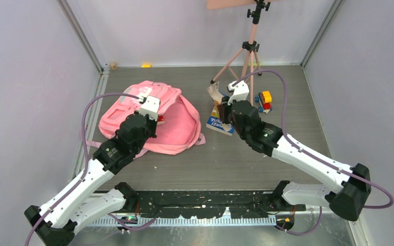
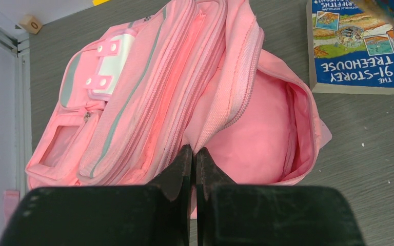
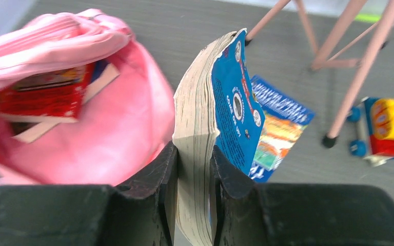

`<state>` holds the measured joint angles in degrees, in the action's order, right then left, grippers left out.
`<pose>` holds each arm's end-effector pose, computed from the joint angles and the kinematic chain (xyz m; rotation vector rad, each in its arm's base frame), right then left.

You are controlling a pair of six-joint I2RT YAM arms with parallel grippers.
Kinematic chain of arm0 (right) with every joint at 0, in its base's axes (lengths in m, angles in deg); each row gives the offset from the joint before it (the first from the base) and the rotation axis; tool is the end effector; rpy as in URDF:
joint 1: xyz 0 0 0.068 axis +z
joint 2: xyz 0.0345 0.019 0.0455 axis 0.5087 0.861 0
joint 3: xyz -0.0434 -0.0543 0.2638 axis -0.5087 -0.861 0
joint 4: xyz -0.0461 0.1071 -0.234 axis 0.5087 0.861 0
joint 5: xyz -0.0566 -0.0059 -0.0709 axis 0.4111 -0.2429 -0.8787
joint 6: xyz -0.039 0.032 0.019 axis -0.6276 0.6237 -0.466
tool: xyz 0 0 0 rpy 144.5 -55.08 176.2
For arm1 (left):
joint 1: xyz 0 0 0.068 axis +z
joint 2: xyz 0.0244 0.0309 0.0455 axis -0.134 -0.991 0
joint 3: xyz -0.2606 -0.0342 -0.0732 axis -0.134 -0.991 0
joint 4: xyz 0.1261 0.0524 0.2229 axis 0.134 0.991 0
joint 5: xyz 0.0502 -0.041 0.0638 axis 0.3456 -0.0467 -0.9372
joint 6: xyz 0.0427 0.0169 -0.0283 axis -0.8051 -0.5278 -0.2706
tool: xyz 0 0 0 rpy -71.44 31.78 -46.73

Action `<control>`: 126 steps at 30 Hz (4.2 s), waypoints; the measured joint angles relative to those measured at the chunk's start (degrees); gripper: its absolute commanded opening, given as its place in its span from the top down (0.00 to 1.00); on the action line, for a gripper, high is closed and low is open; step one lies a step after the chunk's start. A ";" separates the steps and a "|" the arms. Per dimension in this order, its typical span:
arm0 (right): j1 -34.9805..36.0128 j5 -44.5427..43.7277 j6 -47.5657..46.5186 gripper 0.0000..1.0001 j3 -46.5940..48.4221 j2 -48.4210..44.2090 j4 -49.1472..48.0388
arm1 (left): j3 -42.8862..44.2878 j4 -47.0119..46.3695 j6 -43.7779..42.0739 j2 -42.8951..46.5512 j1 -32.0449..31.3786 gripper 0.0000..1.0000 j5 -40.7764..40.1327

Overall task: Pack the student bag
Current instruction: Pick up the book from the center of the board, then place the book in the student bag.

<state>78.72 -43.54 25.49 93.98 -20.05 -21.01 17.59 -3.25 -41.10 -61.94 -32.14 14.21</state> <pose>0.1957 0.1909 0.3376 -0.2311 1.8066 0.2181 0.1446 -0.1011 0.3423 0.3289 1.8692 -0.0823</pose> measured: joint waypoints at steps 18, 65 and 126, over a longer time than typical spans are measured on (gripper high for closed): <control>3.06 23.17 37.73 0.99 -2.75 -1.75 0.63 | -0.07 0.00 0.02 0.02 0.00 1.00 0.09; 6.88 18.40 66.01 0.99 -5.25 27.36 -54.53 | -0.09 -0.09 -0.02 1.11 0.24 1.00 -0.61; 2.86 2.67 68.94 0.99 9.27 49.53 -56.65 | -0.28 0.44 -0.11 1.53 0.28 1.00 -0.66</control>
<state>81.58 -40.87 94.43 103.25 29.48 -77.66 17.30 -2.81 -41.21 -60.41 -31.85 13.55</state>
